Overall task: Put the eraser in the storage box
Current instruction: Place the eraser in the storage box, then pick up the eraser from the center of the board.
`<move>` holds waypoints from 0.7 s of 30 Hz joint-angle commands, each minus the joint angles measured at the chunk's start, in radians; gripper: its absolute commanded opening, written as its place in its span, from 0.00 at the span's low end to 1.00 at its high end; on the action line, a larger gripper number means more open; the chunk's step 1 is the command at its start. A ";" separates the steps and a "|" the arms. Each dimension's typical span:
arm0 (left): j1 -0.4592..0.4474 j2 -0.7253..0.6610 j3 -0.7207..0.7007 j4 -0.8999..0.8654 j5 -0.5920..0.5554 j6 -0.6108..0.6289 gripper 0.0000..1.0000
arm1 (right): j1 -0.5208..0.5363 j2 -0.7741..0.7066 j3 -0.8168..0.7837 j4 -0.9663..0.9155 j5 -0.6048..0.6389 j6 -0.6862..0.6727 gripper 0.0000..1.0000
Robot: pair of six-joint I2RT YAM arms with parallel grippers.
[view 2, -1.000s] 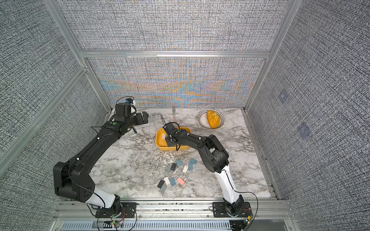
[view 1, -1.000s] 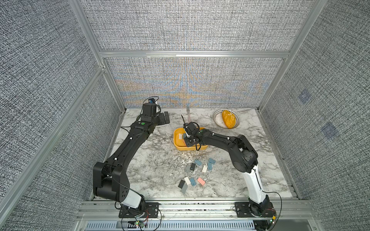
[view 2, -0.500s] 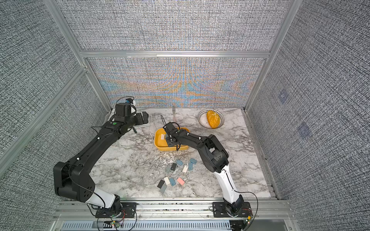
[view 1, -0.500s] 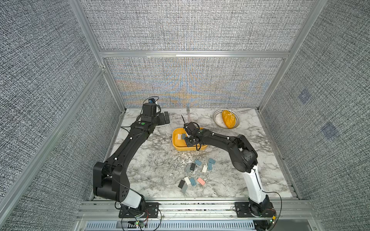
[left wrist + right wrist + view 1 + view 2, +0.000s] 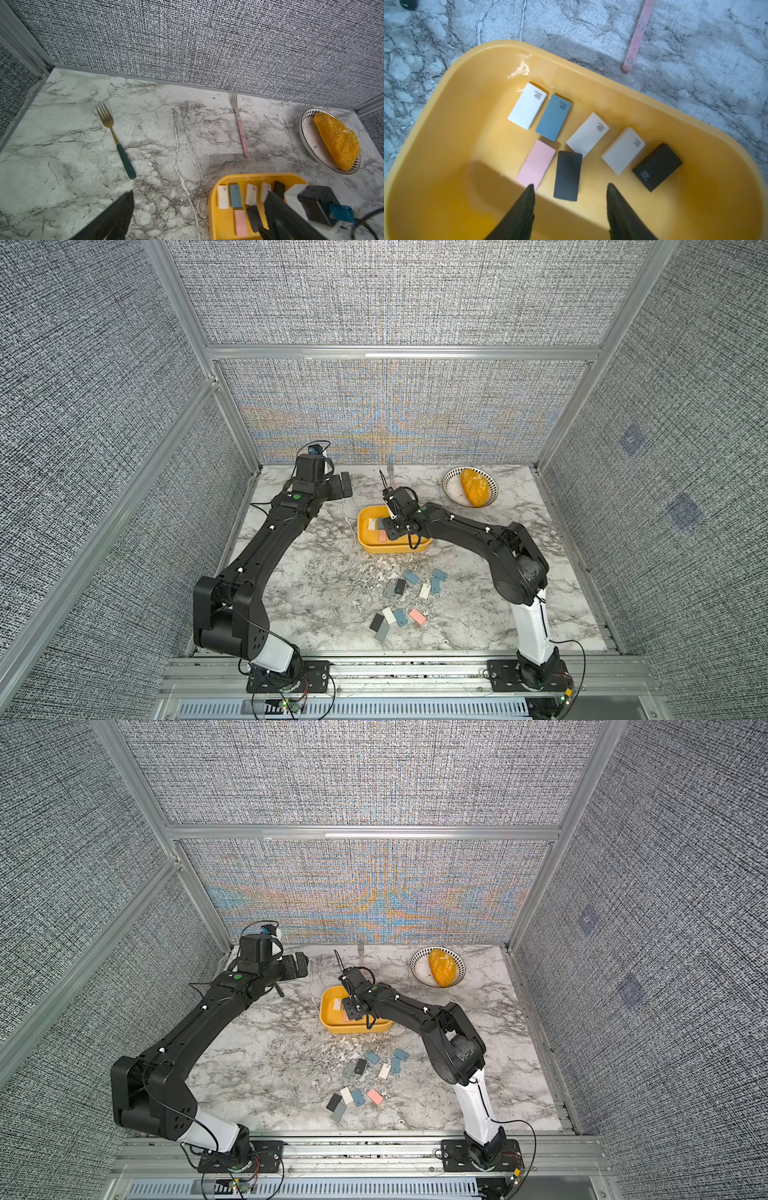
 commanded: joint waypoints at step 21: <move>0.000 -0.022 -0.010 0.019 0.015 0.006 1.00 | 0.084 -0.551 -0.577 -0.120 0.085 0.301 0.64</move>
